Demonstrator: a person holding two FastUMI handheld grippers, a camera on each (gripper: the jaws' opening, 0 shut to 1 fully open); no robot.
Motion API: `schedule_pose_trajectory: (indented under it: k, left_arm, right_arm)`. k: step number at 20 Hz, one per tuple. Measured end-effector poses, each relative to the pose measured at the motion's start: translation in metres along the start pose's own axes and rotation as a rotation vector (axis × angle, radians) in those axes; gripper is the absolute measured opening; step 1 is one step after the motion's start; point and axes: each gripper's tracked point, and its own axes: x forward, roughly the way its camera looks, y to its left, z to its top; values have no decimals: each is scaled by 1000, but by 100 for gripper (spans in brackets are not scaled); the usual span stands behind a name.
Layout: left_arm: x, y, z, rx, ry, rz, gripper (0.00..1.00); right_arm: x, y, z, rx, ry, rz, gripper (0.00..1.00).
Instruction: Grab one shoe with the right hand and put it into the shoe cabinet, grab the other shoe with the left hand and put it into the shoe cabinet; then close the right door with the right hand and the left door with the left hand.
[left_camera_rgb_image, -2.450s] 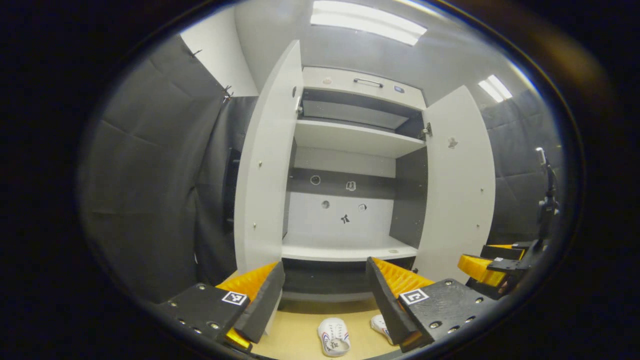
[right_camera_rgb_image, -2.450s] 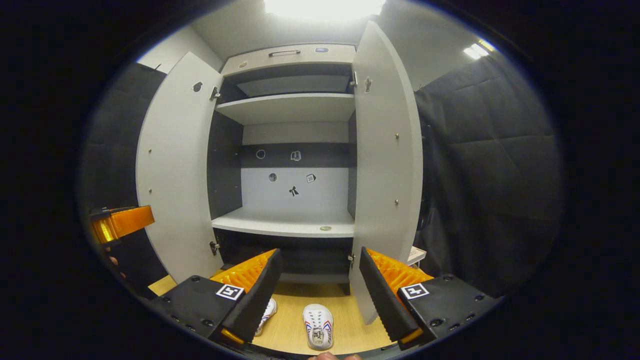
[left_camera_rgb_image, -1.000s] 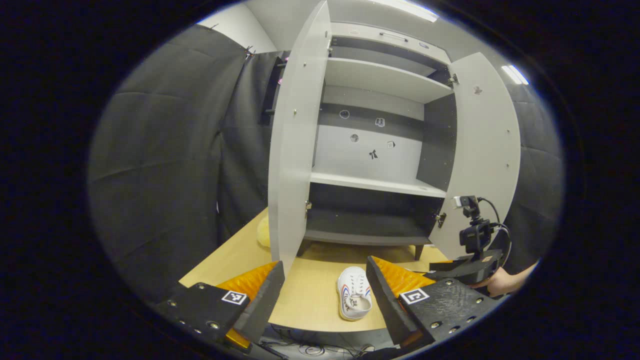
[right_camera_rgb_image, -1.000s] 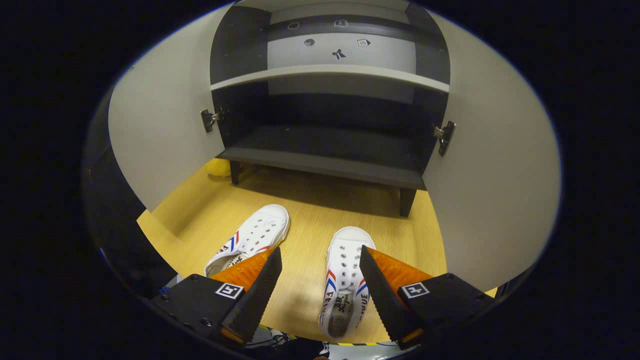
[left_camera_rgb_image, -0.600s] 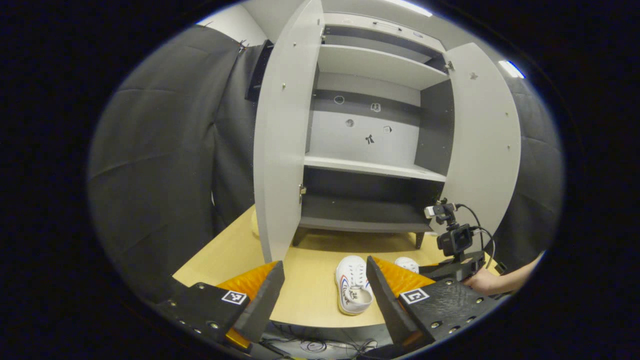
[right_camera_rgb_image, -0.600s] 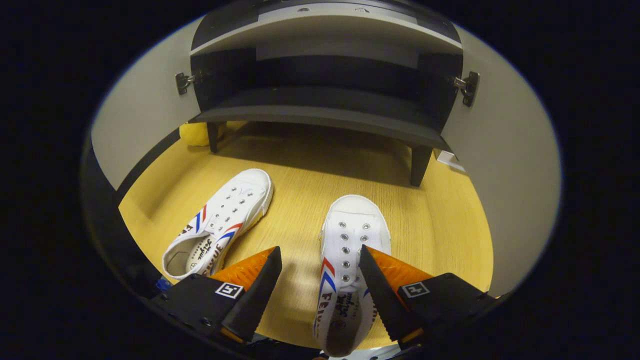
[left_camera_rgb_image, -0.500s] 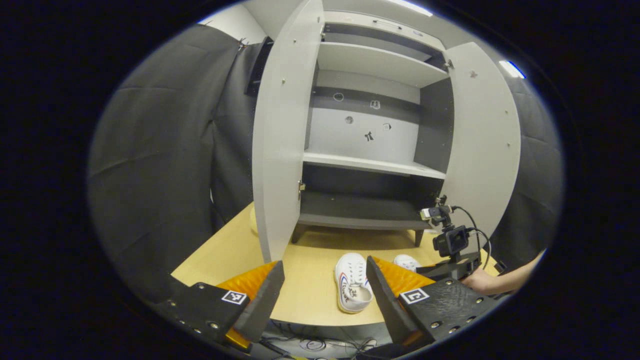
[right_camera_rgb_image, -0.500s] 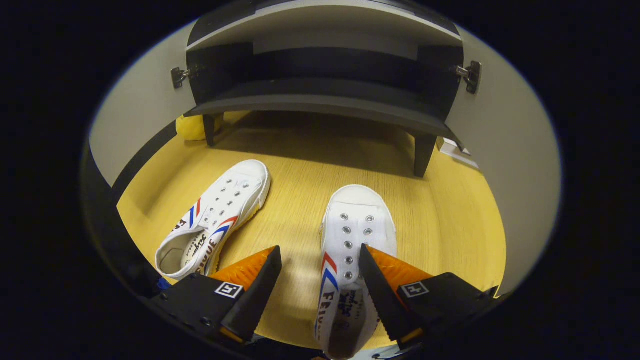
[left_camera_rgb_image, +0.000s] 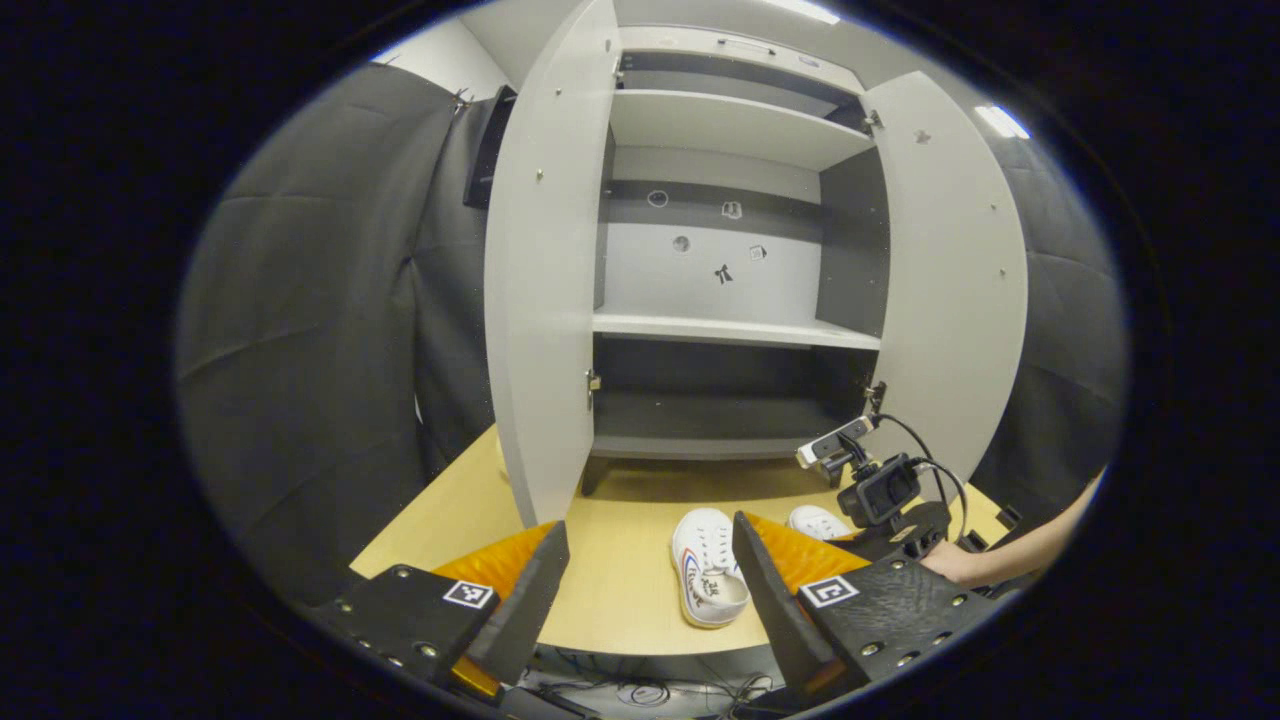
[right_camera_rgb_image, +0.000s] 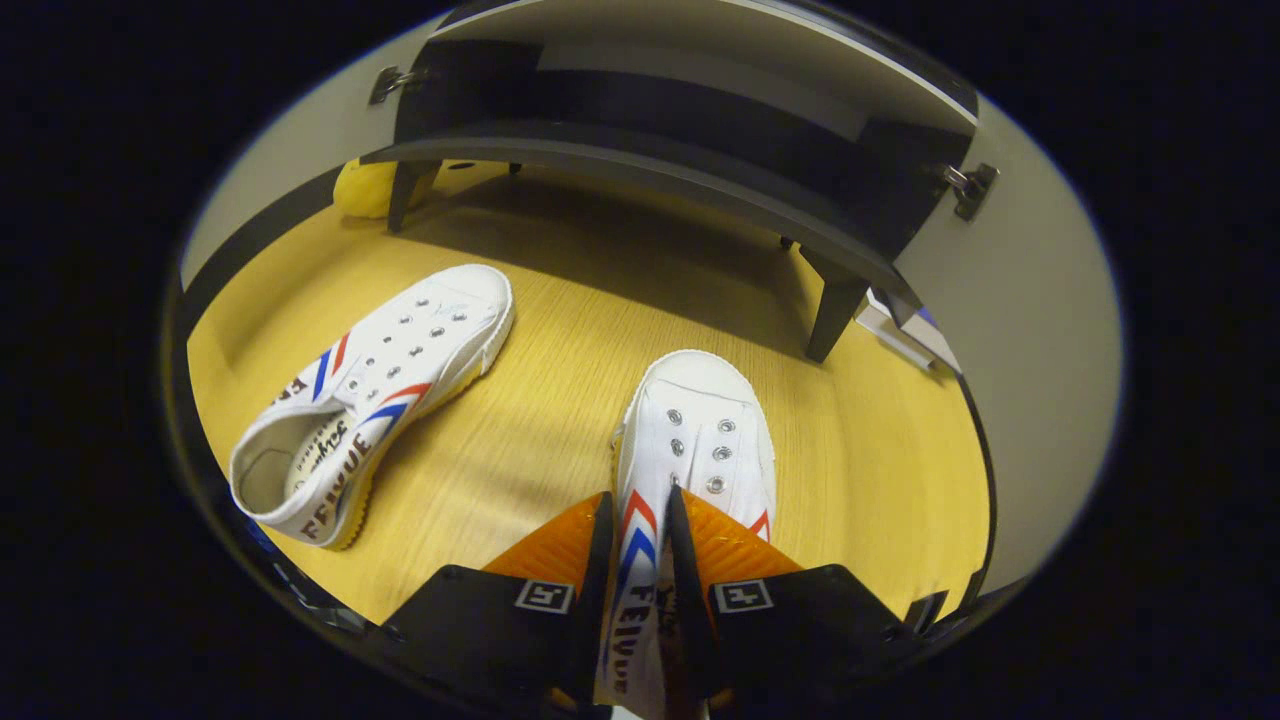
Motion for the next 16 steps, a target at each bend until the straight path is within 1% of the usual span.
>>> schedule_pose_trajectory:
  k: [1,2,3,4,5,6,7,8,9,10,11,12,13,14,15,16]
  left_arm:
    - [-2,-2,-1,0,2,-3,92]
    - [-3,-3,-4,1,8,-7,91]
    - [-5,-4,-7,3,13,-11,94]
    - [-6,-5,-7,5,18,-19,94]
    - [-8,-7,-4,4,12,-30,94]
    - [-9,-9,-1,3,2,-41,94]
    - [-11,-11,0,4,-1,-49,94]
    - [-11,-11,1,11,-3,-52,100]
    - [-14,-11,2,19,-7,-52,100]
    - [-14,-11,3,27,-10,-52,100]
    - [-14,-11,5,33,-12,-52,94]
    - [-16,-12,7,38,-11,-54,94]
    - [-20,-14,10,43,-17,-60,100]
    - [-23,-16,17,44,-35,-69,88]
    - [-27,-17,24,45,-52,-78,89]
    - [-31,-18,29,45,-64,-84,94]
  right_arm:
    - [0,2,-1,6,8,3,34]
    - [-5,1,1,6,4,-2,37]
    - [2,-2,0,-3,13,3,24]
    - [-2,0,1,-1,12,8,24]
    - [-10,0,1,29,17,21,25]
    - [6,2,1,44,31,29,14]
    - [0,0,2,73,36,47,14]
    - [-3,2,-1,96,57,66,5]
    - [-5,1,1,103,65,76,2]
    - [-6,0,1,104,72,83,2]
    - [-6,1,1,107,67,82,2]
    - [-8,0,1,98,64,76,2]
    - [-10,0,0,89,61,71,2]
    - [-15,0,-1,84,62,74,2]
    - [-23,-1,-3,97,69,84,2]
    - [-31,-1,-5,124,76,97,0]
